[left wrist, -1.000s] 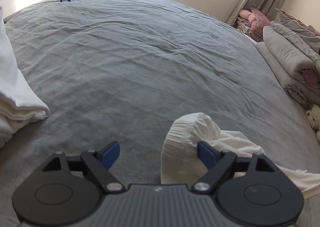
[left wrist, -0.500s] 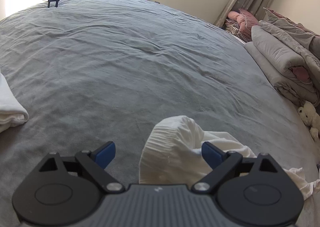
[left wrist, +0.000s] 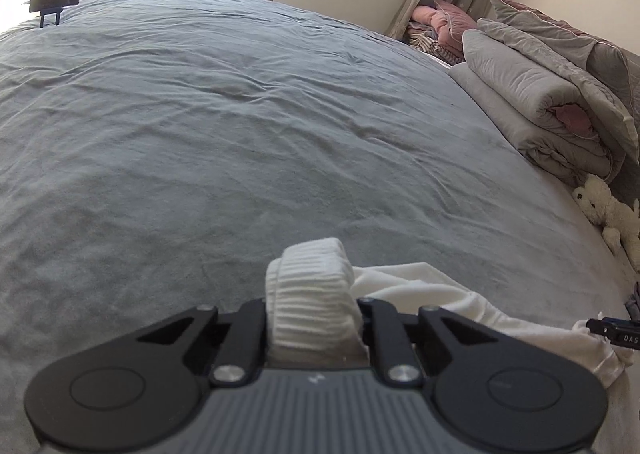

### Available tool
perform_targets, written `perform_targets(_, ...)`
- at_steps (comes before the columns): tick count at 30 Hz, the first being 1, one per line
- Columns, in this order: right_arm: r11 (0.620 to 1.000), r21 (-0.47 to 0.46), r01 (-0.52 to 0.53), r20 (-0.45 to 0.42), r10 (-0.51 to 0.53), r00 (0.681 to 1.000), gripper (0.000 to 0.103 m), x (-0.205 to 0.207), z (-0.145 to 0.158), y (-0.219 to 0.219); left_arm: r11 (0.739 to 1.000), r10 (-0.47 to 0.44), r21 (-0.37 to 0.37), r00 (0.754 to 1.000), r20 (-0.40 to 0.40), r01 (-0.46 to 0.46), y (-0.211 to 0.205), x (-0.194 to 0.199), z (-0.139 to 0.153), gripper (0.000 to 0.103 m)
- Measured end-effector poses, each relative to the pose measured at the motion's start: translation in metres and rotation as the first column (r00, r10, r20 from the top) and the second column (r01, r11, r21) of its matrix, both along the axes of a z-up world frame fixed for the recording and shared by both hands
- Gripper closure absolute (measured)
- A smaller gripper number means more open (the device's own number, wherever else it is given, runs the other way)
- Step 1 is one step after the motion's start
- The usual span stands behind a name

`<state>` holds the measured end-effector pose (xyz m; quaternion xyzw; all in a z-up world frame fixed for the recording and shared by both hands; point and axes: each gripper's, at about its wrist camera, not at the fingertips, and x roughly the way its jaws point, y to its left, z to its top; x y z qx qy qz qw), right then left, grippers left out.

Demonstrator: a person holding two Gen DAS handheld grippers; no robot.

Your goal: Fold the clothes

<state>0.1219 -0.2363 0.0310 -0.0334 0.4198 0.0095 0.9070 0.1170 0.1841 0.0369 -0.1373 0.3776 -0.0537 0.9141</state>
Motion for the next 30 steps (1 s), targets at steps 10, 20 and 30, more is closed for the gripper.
perform_targets(10, 0.991, -0.084, 0.104, 0.61, -0.031, 0.792, 0.101, -0.063, 0.09, 0.007, 0.958, 0.281, -0.127, 0.935, 0.216, -0.259, 0.061, -0.026, 0.06, 0.094)
perform_targets(20, 0.96, -0.095, 0.264, 0.254, -0.233, 0.939, 0.094, -0.015, 0.039, -0.036, 0.932, 0.355, -0.082, 0.935, 0.013, -0.352, 0.074, -0.002, 0.02, 0.026)
perform_targets(30, 0.972, -0.002, 0.237, 0.166, -0.233, 0.958, 0.05, -0.028, 0.04, -0.044, 0.948, 0.317, -0.021, 0.948, 0.015, -0.316, 0.077, -0.012, 0.023, 0.02)
